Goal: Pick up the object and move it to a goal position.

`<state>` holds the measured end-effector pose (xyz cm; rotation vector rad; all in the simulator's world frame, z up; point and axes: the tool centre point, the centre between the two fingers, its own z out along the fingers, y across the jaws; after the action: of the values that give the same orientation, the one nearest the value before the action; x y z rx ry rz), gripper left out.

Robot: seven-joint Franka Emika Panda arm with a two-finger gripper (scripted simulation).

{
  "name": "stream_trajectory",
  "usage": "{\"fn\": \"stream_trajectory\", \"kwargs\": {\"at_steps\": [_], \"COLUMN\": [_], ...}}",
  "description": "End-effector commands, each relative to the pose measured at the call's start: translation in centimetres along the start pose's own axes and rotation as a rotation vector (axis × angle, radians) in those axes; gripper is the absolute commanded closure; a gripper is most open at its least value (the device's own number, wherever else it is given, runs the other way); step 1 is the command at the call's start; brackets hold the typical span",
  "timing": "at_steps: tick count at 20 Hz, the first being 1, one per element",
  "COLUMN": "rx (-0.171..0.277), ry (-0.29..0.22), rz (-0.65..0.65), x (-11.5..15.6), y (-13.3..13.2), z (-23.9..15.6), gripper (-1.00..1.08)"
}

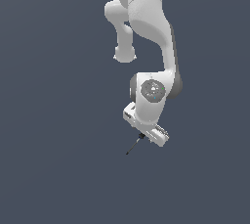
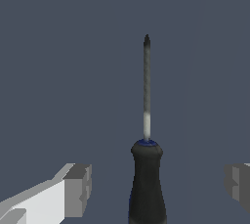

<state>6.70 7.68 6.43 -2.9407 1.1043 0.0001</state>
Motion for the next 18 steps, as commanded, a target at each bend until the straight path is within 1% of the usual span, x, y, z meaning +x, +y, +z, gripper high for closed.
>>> {"fn": "stream_trajectory", "kwargs": {"at_steps": [1,9,15,16,18], "rx": [-0.001,0.000,0.000,0.000,0.000], "ry": [0.000,0.000,0.000,0.000,0.000], "rz": [0.001,0.004,0.004,0.004,0.004], "x": [0.0,-0.1,0.0,0.0,0.0], "y": [0.0,0.1,0.0,0.0,0.0], "z": [0.5,4.3,4.9,4.9,4.9], "gripper": [-0.92,-0.92,-0.92,1.08,1.08]}}
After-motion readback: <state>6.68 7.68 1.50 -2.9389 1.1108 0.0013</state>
